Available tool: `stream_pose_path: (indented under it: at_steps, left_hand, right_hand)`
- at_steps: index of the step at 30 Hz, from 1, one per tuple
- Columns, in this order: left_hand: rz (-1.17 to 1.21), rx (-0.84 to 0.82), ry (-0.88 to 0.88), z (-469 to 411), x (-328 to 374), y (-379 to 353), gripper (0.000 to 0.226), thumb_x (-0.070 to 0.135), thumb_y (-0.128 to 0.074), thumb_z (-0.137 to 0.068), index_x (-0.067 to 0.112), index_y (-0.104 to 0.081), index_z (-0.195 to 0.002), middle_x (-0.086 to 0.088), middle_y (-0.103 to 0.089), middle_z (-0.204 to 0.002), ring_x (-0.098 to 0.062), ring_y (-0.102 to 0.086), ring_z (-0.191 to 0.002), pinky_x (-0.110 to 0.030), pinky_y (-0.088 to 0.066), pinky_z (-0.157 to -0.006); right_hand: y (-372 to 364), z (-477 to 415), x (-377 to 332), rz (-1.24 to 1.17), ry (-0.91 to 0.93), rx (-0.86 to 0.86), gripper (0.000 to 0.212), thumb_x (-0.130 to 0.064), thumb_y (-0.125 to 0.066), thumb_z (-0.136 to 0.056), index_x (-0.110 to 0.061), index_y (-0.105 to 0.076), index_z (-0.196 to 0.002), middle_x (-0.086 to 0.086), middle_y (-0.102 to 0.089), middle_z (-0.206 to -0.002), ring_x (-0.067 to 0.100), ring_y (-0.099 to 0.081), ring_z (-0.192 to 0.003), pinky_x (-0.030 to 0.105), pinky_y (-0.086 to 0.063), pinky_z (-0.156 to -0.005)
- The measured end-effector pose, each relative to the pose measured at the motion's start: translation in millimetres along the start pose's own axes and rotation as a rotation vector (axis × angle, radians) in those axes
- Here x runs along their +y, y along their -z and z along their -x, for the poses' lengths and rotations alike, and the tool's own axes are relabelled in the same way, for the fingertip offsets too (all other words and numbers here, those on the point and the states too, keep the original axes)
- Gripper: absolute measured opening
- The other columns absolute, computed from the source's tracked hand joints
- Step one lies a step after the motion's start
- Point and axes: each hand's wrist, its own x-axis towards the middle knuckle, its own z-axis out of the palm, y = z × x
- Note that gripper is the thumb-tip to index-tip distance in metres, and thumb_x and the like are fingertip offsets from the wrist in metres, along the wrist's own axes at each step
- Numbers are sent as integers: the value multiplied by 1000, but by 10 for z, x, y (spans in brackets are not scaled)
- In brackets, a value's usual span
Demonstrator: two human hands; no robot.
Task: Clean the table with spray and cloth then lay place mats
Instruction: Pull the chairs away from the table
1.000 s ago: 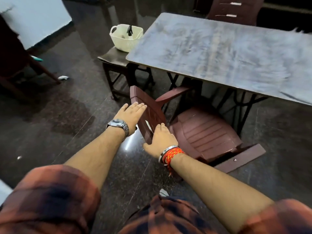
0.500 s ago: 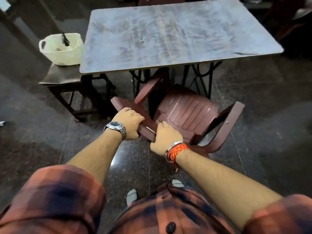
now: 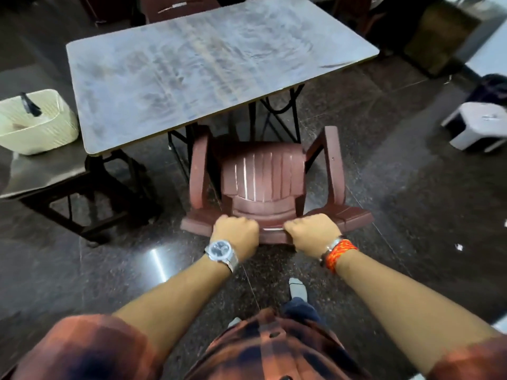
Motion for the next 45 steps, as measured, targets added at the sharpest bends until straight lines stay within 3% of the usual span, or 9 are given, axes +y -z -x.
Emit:
stream_pose_path:
  at_steps: [2,16,18,22,29,32,36,40,45]
  left_hand:
    - [27,-15,-32,32,150,-15,19,22,-53,-88,13,-67,-98,-8,-73,-106,-31,-68,-99,-33,-46,-83]
    - [115,26,-35,-523,528,186,19,11,-40,-98,11,-57,-106,-10,-69,-111,-37,-68,-98,-38,-45,-68]
    - [121,35,-2,-718,627,249,18,13,-41,-98,11,-58,-106,-9,-70,-110,-36,-69,-97,-39,-48,-70]
    - [106,42,45,-1144,795,416,19,14,-43,-98,12,-58,-109,-9,-70,-112,-36,-69,-99,-40,-51,-74]
    - [139,51,114,-1380,807,421,29,28,-58,-79,18,-54,-106,-3,-67,-109,-31,-67,-100,-36,-48,-75]
    - [82,157,140,-1304,705,261,23,22,-62,-76,18,-55,-98,-2,-70,-95,-31,-70,-88,-34,-46,-66]
    - [-62,212,144,-1385,725,270,24,13,-80,-60,16,-59,-68,-1,-63,-57,-27,-64,-46,-25,-30,-40]
    - [-68,264,117,-1396,816,224,23,12,-80,-58,17,-58,-63,-1,-61,-52,-24,-61,-40,-22,-24,-40]
    - [-28,412,66,-1390,863,116,8,14,-62,-54,15,-55,-58,0,-56,-46,-23,-54,-32,-22,-35,-33]
  right_hand:
    - [-64,90,162,35,-29,16,22,-21,-39,-73,-18,-61,-71,0,-67,-63,26,-66,-53,31,-45,-41]
    - [-142,-115,1068,89,73,204,26,-22,-33,-68,-19,-58,-61,-3,-60,-52,23,-59,-41,26,-40,-33]
    - [-79,-183,1261,110,77,168,29,-22,-33,-71,-19,-61,-66,-2,-64,-59,24,-64,-50,28,-45,-39]
    - [115,-367,1699,134,58,-9,24,-19,-42,-89,-21,-62,-103,-2,-68,-102,26,-65,-98,35,-48,-73]
    - [179,-525,2066,158,94,-10,20,-18,-44,-89,-19,-60,-102,-1,-68,-103,27,-65,-98,33,-47,-71]
    - [205,-517,2081,139,126,10,22,-18,-42,-91,-17,-60,-104,1,-68,-106,29,-64,-101,34,-47,-72]
    - [204,-487,2121,133,120,27,24,-16,-41,-92,-15,-60,-107,4,-67,-108,31,-63,-101,36,-47,-74]
    - [175,-405,2211,94,126,32,24,-15,-45,-90,-15,-61,-108,6,-67,-107,33,-63,-100,36,-47,-75]
    - [29,-327,2263,19,177,79,10,-11,-56,-79,-10,-65,-83,10,-71,-81,35,-69,-77,35,-47,-59]
